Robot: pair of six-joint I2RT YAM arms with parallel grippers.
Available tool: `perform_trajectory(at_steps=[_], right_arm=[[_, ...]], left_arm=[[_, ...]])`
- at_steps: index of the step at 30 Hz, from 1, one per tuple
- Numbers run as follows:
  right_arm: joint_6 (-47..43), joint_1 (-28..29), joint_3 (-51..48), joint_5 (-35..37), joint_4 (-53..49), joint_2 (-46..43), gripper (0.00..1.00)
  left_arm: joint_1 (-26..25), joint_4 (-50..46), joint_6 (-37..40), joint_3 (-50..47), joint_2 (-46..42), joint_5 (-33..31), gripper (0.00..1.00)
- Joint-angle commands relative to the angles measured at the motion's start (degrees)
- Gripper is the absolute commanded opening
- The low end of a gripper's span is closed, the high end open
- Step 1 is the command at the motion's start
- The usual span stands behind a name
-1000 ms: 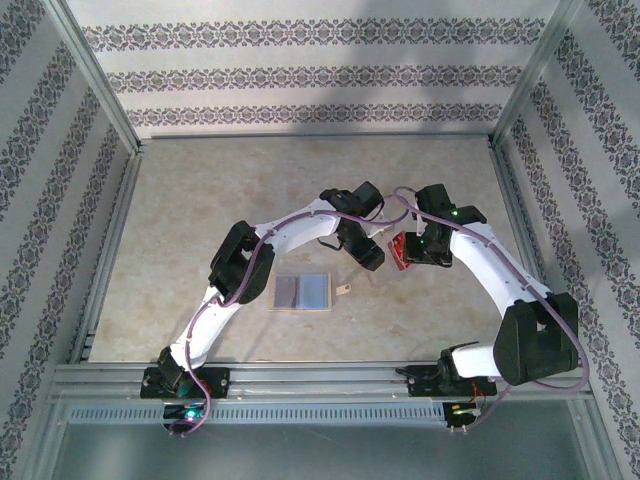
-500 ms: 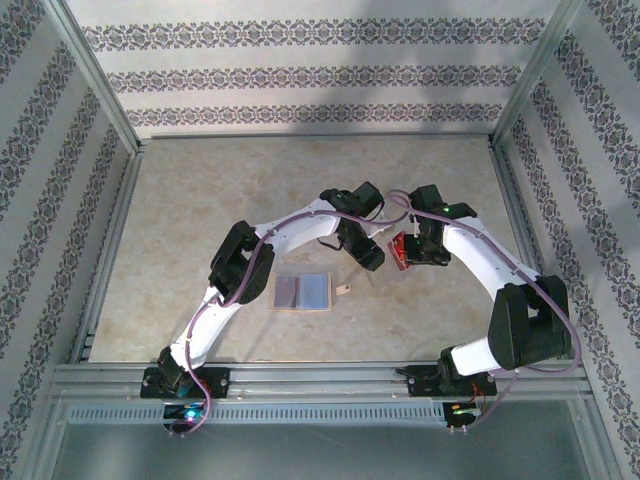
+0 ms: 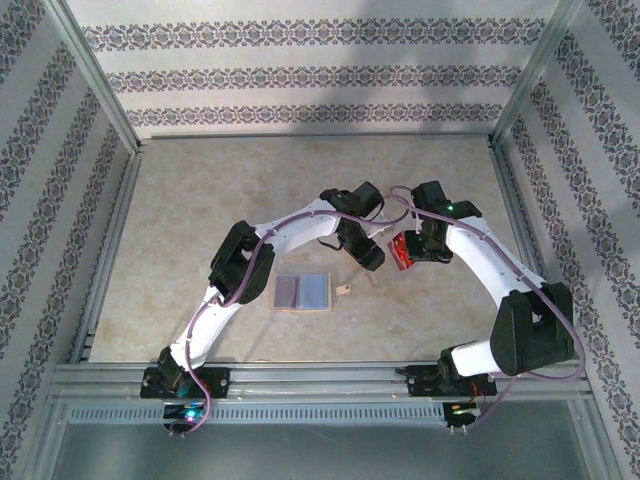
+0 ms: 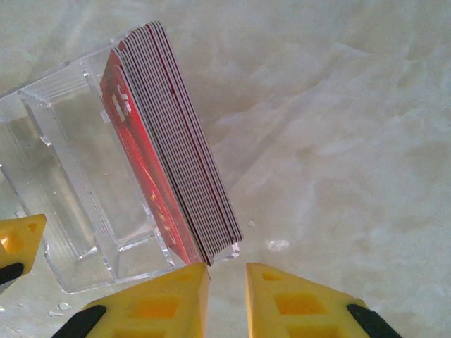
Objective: Put the credit cards into the card holder
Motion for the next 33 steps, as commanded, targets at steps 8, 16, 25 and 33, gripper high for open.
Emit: perform_trajectory(at_steps=[8, 16, 25, 33], right_arm=[[-0.8, 0.7, 0.4, 0.3, -0.6, 0.2, 0.41], [-1.2, 0.4, 0.0, 1.9, 0.3, 3.3, 0.46], [-1.0, 0.2, -0.5, 2.4, 0.5, 3.2, 0.43], [-1.5, -0.1, 0.0, 3.3, -0.9, 2.1, 0.34]], left_arm=[[-1.1, -5.2, 0.1, -0.7, 3.4, 0.0, 0.7], [-1.2, -5.1, 0.1, -0.7, 3.4, -0.1, 0.7], [-1.2, -5.2, 0.1, -0.7, 3.3, -0.2, 0.7], [-1.2, -5.2, 0.2, -0.7, 3.3, -0.2, 0.7]])
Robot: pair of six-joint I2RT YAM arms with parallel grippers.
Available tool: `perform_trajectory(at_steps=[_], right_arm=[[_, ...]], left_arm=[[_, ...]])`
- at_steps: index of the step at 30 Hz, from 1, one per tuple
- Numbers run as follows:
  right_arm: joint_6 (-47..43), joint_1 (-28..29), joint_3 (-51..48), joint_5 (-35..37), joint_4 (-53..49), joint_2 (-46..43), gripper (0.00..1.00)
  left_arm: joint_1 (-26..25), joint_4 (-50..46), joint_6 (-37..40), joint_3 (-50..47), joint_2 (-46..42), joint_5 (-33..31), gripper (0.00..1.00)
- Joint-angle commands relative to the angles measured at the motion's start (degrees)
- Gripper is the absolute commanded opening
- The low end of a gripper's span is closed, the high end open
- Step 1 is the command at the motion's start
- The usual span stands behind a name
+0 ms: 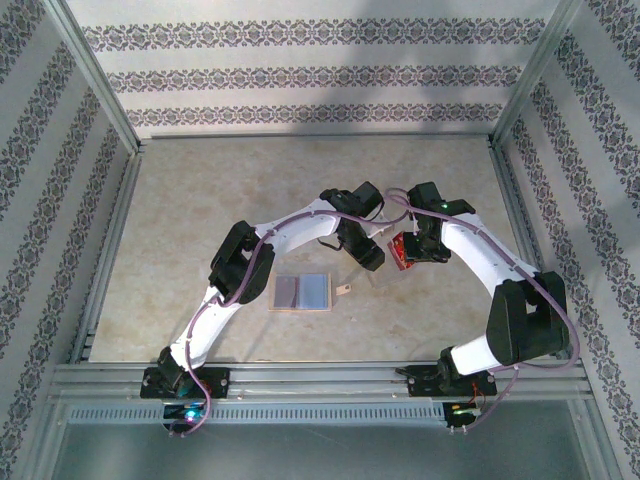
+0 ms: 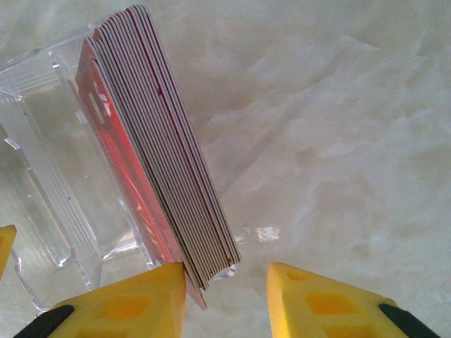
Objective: Put the credit cards into the card holder
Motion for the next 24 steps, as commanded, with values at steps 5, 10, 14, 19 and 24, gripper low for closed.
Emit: perform_trajectory(at_steps=[5, 10, 14, 19, 24], right_arm=[[-0.5, -0.1, 0.2, 2.4, -1.9, -1.4, 0.33], [-0.4, -0.2, 0.0, 1.6, -1.8, -2.2, 0.3], [-0.3, -0.1, 0.1, 1.5, -2.0, -2.2, 0.25], [-0.6, -0.1, 0.2, 1.4, -2.0, -2.3, 0.18], [-0.7, 0.2, 0.2, 0.3, -1.8, -2.1, 0.09]], left_arm=[[-1.2, -5.3, 0.2, -0.7, 3.3, -0.2, 0.7], [-1.2, -5.2, 0.2, -0.9, 3.1, -0.1, 0.7], [-1.2, -5.2, 0.2, -0.7, 3.3, -0.2, 0.7], [-1.2, -5.3, 0.3, -0.8, 3.3, -0.3, 0.7], [-1.3, -5.2, 0.3, -0.9, 3.1, -0.2, 0.7]])
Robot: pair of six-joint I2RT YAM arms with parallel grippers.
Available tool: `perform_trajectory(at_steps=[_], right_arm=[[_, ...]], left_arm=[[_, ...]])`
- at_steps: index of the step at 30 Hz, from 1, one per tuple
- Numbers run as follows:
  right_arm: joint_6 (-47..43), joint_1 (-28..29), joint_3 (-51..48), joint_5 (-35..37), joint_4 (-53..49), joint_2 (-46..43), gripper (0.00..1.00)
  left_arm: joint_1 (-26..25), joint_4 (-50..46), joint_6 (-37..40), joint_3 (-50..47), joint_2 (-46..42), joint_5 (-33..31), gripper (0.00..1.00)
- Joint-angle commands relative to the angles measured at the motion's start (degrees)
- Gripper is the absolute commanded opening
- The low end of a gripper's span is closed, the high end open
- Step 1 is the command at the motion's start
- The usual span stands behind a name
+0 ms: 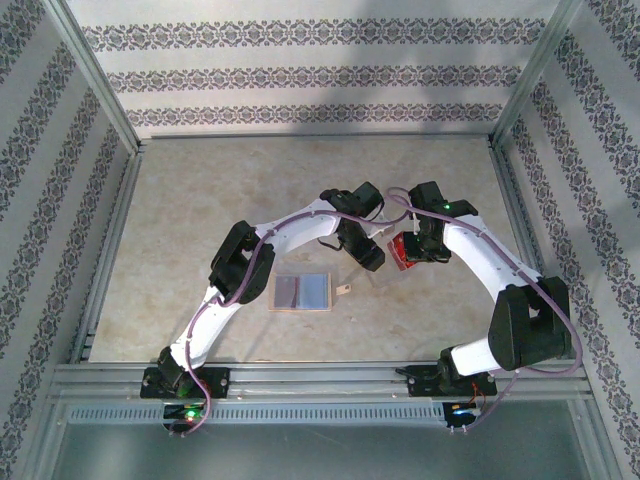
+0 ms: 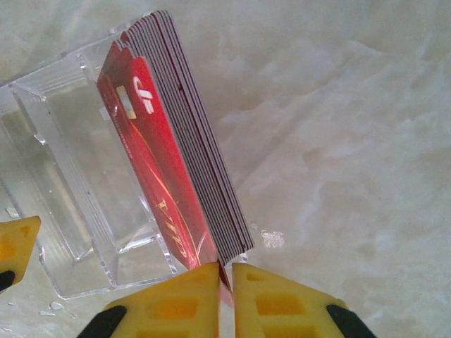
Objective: Put the credit cards into the card holder
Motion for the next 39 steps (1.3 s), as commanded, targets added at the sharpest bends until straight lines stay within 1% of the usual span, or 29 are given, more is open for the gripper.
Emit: perform_trajectory(at_steps=[1, 2, 6, 12, 18, 27, 39], right_arm=[[-0.5, 0.2, 0.4, 1.7, -1.6, -0.6, 0.07], [-0.6, 0.2, 0.5, 1.5, -1.6, -0.5, 0.05], [-0.6, 0.2, 0.6, -0.3, -1.7, -1.0, 0.0], [-1.1, 0.3, 0.9, -3.0, -1.9, -1.5, 0.0], [-1.0, 0.3, 1.5, -7.8, -2.3, -3.0, 0.0], [-0.6, 0.4, 2.8, -9.3, -3.9, -4.5, 0.0], [0.1, 0.2, 4.0, -12.4, -4.7, -7.4, 0.0]], left_arm=[[-1.3, -5.2, 0.4, -0.8, 3.1, -0.6, 0.7], [-1.3, -5.3, 0.3, -0.8, 3.2, -0.7, 0.7], [-1.3, -5.4, 0.2, -0.8, 3.1, -0.6, 0.7], [-1.3, -5.3, 0.2, -0.8, 3.0, -0.6, 0.7], [-1.2, -5.4, 0.4, -0.9, 2.7, -0.6, 0.7], [-1.2, -5.8, 0.5, -0.3, 1.5, -0.4, 0.7], [-0.6, -7.1, 1.6, 1.3, -4.2, -0.4, 0.75]])
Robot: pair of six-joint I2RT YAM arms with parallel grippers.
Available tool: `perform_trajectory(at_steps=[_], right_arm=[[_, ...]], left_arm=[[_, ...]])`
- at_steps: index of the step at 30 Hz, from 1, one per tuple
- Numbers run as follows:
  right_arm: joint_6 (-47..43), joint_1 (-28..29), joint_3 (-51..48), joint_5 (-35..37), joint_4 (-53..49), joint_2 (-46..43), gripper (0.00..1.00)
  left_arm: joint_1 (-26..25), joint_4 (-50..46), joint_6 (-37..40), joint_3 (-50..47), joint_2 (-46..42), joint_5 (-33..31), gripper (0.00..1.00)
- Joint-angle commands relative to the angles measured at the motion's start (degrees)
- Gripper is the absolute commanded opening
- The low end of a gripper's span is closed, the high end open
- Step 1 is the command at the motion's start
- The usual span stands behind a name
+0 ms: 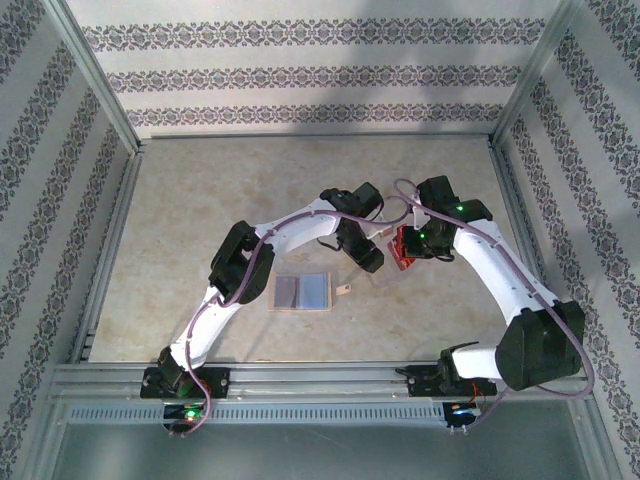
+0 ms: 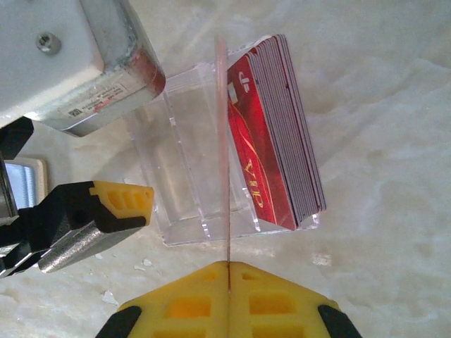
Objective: Put the credit cards into the card holder
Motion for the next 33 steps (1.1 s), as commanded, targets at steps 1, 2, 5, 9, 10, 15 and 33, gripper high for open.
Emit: perform_trajectory(at_steps=[1, 2, 5, 9, 10, 15, 33], right_arm=[[0.6, 0.2, 1.2, -1.9, -1.6, -1.6, 0.0], [0.6, 0.2, 1.2, -2.3, -1.7, -2.0, 0.0], [1.0, 0.1, 1.0, -4.8, -1.5, -3.5, 0.0], [1.0, -0.1, 1.0, -9.0, -0.2, -6.0, 0.0], [1.2, 0.0, 0.9, -10.2, 0.3, -6.6, 0.0], [4.0, 0.1, -1.6, -20.5, 7.4, -10.7, 0.0], [31.2, 7.2, -17.1, -39.6, 49.0, -13.9, 0.0]], left_arm=[[-0.4, -4.4, 1.2, 0.5, -4.3, -0.1, 0.75], [-0.2, -4.5, 1.2, 0.0, -5.2, -0.1, 0.75], [0.3, -4.5, 2.0, -1.9, -9.1, 0.7, 0.79], [2.0, -3.5, 2.2, -5.1, -15.5, 3.9, 0.83], [2.5, -3.4, 2.3, -5.9, -16.9, 4.3, 0.84], [6.6, -0.8, 4.0, -13.1, -25.8, 10.3, 0.85], [24.2, 37.4, -17.6, -45.0, -47.7, 46.8, 0.79]])
